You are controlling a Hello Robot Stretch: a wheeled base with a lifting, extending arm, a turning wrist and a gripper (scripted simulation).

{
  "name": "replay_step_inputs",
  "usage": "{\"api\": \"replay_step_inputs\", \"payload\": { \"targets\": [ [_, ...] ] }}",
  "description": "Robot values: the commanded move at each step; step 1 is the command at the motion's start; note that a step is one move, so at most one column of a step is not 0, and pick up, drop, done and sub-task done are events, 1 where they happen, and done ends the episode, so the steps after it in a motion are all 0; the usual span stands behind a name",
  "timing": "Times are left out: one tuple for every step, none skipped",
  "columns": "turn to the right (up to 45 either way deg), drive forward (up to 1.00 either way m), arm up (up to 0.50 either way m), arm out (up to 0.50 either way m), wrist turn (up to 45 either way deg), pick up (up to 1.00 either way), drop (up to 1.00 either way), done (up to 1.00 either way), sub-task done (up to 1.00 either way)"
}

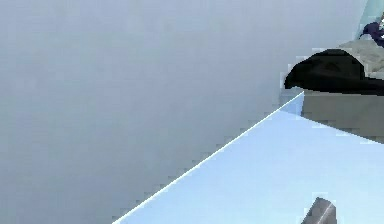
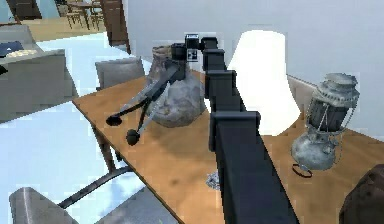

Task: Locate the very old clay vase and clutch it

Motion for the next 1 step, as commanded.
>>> {"api": "replay_step_inputs", "payload": {
  "targets": [
    [0.0, 0.0, 0.0, 0.0, 45.0, 0.0, 0.0, 0.0, 0.0]
  ]
}}
